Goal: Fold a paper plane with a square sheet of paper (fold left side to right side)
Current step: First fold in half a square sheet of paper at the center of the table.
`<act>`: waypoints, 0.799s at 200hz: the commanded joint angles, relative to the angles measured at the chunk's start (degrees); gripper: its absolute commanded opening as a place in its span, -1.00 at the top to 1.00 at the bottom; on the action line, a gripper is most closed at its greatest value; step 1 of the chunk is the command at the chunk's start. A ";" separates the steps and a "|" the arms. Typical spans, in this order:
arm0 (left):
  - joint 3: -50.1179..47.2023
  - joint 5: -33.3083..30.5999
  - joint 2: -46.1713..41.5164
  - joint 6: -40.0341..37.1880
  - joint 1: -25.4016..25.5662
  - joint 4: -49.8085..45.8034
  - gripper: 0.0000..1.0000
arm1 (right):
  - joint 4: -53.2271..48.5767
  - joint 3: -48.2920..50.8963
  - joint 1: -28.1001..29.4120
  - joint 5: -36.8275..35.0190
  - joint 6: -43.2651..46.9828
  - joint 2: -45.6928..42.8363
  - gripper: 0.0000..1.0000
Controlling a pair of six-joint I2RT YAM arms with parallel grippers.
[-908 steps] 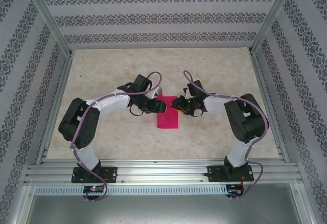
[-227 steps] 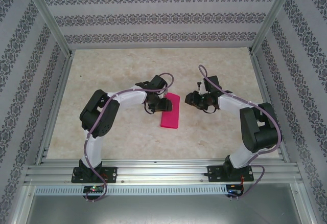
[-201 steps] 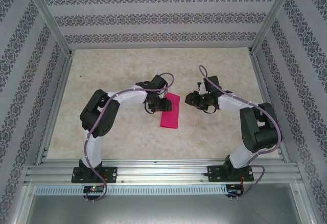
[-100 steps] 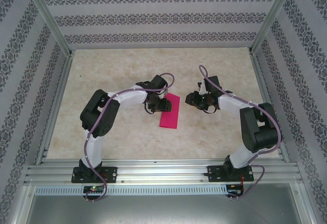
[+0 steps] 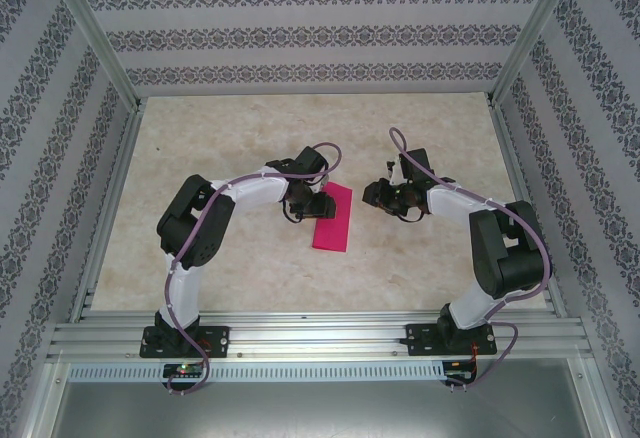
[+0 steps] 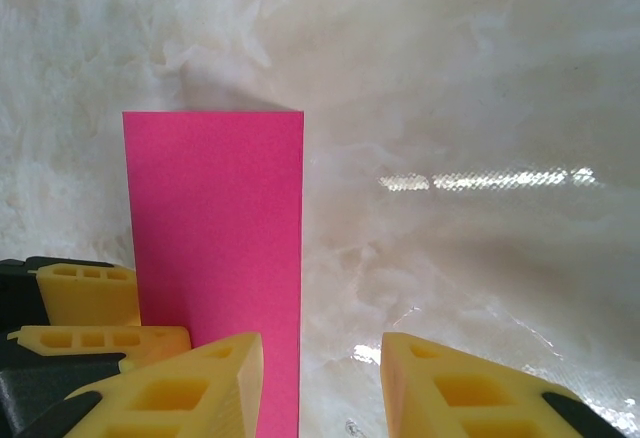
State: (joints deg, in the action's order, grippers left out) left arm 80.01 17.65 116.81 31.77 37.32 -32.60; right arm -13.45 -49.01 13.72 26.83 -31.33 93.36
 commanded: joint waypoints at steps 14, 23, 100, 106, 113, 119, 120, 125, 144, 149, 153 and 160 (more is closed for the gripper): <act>1.27 -0.37 1.66 -1.45 1.00 -1.23 0.03 | 0.72 0.80 -0.48 0.16 0.99 -0.42 0.26; 1.29 -0.41 1.66 -1.45 1.00 -1.24 0.03 | 0.79 0.83 -0.46 0.15 1.00 -0.44 0.26; 1.33 -0.31 1.93 -1.53 0.96 -1.20 0.03 | 1.47 0.93 -0.44 1.23 0.31 -0.29 0.26; 1.34 -0.32 1.93 -1.49 1.00 -1.24 0.03 | 1.67 0.94 -0.36 1.56 0.00 -0.29 0.26; 1.33 -0.26 1.99 -1.53 1.00 -1.22 0.03 | 2.14 1.02 -0.36 1.97 -0.46 -0.22 0.27; 1.35 -0.29 2.02 -1.46 1.00 -1.22 0.03 | 2.58 1.15 -0.27 2.52 -0.79 -0.13 0.28; 1.36 -0.31 2.01 -1.41 1.00 -1.23 0.03 | 2.70 1.13 -0.27 2.61 -0.81 -0.08 0.28; 1.38 -0.32 2.01 -1.49 1.00 -1.24 0.03 | 3.16 1.16 -0.07 3.05 -1.35 0.02 0.30; 1.39 -0.37 2.11 -1.45 1.00 -1.24 0.03 | 4.62 1.08 0.87 4.34 -2.54 1.00 0.40; 1.36 -0.35 2.11 -1.45 1.01 -1.22 0.03 | 5.03 1.03 1.20 4.59 -2.94 1.38 0.44; 1.37 -0.41 2.10 -1.39 1.00 -1.24 0.03 | 5.39 0.94 1.42 4.77 -3.21 1.59 0.46; 1.42 -0.42 2.10 -1.36 1.00 -1.21 0.03 | 6.00 0.73 2.00 5.02 -3.59 2.10 0.49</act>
State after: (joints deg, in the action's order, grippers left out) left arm 80.12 17.63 116.92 31.57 37.32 -32.69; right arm -11.25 -48.58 14.11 29.34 -33.06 93.71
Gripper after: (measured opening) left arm 0.485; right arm 0.279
